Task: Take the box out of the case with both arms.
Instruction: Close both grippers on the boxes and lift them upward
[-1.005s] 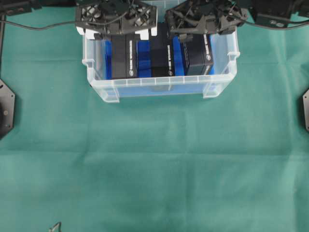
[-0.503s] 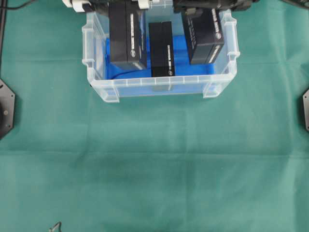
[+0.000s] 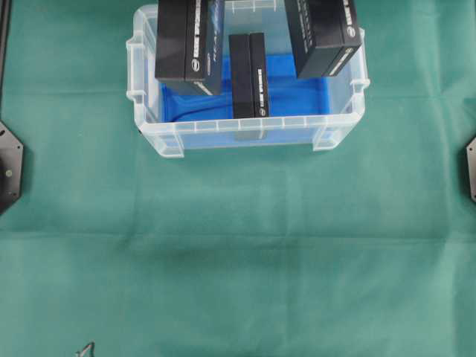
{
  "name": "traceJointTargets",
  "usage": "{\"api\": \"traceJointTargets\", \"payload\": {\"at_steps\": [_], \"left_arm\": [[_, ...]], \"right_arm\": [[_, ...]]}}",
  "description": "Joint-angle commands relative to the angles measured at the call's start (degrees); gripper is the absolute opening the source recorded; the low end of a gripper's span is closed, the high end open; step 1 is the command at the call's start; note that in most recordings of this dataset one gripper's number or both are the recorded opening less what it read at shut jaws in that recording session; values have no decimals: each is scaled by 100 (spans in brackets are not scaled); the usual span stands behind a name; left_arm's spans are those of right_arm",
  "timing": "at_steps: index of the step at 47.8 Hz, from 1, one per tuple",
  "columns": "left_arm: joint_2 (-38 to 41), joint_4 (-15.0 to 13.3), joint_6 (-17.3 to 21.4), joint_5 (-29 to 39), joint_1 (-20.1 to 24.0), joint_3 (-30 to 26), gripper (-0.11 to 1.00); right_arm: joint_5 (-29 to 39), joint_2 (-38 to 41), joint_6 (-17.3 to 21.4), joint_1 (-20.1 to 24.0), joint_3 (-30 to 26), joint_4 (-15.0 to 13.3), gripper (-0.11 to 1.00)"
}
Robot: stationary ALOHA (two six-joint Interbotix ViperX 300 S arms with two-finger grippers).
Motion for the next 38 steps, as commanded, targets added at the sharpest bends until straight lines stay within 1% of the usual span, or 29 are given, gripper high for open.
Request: {"api": "traceJointTargets", "payload": {"at_steps": [1,38], "left_arm": [[-53,18,18,70,-9,-343,62],[-62,26,9,88,-9,-325,62]], "right_arm": [[18,-211,0,35,-211,-18,66],[18,-211,-62,62,-220,-18,66]]}}
